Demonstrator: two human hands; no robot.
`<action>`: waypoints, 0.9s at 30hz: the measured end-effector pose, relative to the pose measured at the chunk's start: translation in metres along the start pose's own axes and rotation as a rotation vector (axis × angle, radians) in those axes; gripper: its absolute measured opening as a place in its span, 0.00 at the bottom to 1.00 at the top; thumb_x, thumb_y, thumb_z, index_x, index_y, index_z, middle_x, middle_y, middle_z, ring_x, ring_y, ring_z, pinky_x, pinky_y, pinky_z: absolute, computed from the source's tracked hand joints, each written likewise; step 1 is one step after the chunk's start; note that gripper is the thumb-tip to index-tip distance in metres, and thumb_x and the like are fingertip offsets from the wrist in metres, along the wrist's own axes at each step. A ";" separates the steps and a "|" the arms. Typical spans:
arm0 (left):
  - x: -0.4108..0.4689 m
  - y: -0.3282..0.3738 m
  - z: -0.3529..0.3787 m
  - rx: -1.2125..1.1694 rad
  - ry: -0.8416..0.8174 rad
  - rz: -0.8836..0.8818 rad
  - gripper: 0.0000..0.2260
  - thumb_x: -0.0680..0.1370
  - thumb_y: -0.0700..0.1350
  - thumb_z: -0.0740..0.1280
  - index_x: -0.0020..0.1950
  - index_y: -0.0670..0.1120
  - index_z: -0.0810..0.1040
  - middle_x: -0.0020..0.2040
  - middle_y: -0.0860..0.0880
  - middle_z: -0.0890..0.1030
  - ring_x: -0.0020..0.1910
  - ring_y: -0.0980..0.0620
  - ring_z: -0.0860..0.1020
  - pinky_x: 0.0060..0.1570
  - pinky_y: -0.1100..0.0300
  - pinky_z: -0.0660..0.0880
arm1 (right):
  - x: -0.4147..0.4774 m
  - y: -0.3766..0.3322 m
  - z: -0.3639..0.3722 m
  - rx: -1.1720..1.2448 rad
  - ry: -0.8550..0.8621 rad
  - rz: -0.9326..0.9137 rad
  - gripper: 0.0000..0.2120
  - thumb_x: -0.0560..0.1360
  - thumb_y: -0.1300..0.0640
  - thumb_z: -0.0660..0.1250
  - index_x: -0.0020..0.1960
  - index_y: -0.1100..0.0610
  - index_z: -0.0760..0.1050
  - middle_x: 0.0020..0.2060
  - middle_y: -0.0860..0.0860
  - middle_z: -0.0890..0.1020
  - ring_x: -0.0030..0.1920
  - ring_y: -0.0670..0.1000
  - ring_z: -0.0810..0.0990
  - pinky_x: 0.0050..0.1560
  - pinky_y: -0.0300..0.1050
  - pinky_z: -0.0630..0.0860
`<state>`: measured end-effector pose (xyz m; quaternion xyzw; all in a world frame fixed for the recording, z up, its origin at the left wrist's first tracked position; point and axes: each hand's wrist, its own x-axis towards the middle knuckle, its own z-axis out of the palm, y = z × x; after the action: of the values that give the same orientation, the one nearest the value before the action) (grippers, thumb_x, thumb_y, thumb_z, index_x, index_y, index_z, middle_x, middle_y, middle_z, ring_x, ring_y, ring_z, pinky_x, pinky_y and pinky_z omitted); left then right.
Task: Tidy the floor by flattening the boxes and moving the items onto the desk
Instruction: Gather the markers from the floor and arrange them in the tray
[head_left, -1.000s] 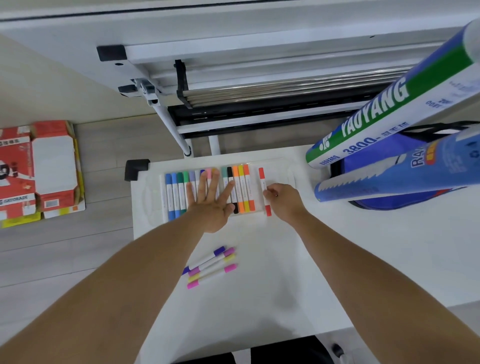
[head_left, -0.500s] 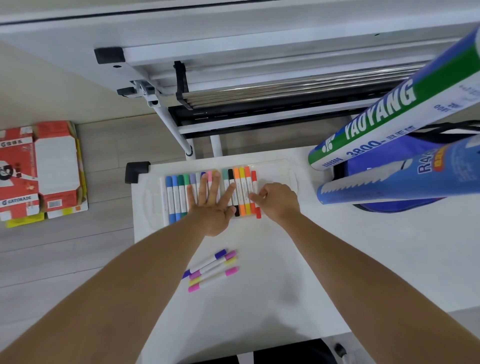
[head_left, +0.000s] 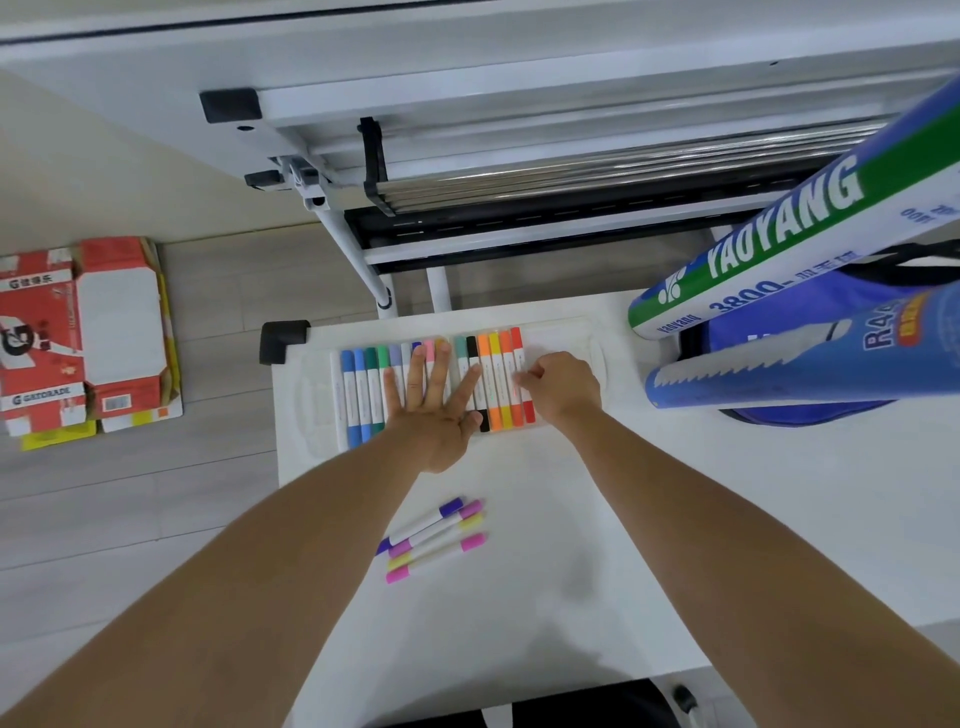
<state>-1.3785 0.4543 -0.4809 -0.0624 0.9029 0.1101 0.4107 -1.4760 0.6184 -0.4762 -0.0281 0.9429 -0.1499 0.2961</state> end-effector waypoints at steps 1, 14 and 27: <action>0.000 0.000 0.000 -0.001 0.003 0.004 0.29 0.83 0.63 0.42 0.74 0.61 0.23 0.68 0.50 0.14 0.68 0.43 0.16 0.69 0.34 0.27 | 0.000 0.000 -0.001 0.000 -0.002 0.001 0.14 0.79 0.42 0.63 0.44 0.53 0.76 0.39 0.48 0.80 0.36 0.48 0.79 0.38 0.38 0.75; 0.002 -0.002 0.006 0.019 0.049 0.029 0.30 0.83 0.63 0.42 0.73 0.60 0.22 0.68 0.50 0.14 0.68 0.43 0.17 0.69 0.34 0.28 | 0.007 0.000 -0.012 -0.178 -0.005 0.043 0.14 0.77 0.41 0.64 0.46 0.53 0.73 0.40 0.50 0.79 0.41 0.50 0.77 0.45 0.44 0.72; -0.053 -0.099 0.044 0.154 0.363 0.154 0.25 0.85 0.57 0.44 0.82 0.56 0.41 0.81 0.47 0.33 0.78 0.44 0.31 0.78 0.40 0.42 | -0.105 0.003 0.052 -0.206 -0.124 -0.762 0.09 0.79 0.51 0.63 0.50 0.53 0.80 0.48 0.46 0.80 0.48 0.49 0.75 0.55 0.45 0.73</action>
<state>-1.2913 0.3703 -0.4837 0.0195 0.9699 0.0590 0.2353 -1.3600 0.6228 -0.4595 -0.4142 0.8555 -0.1519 0.2712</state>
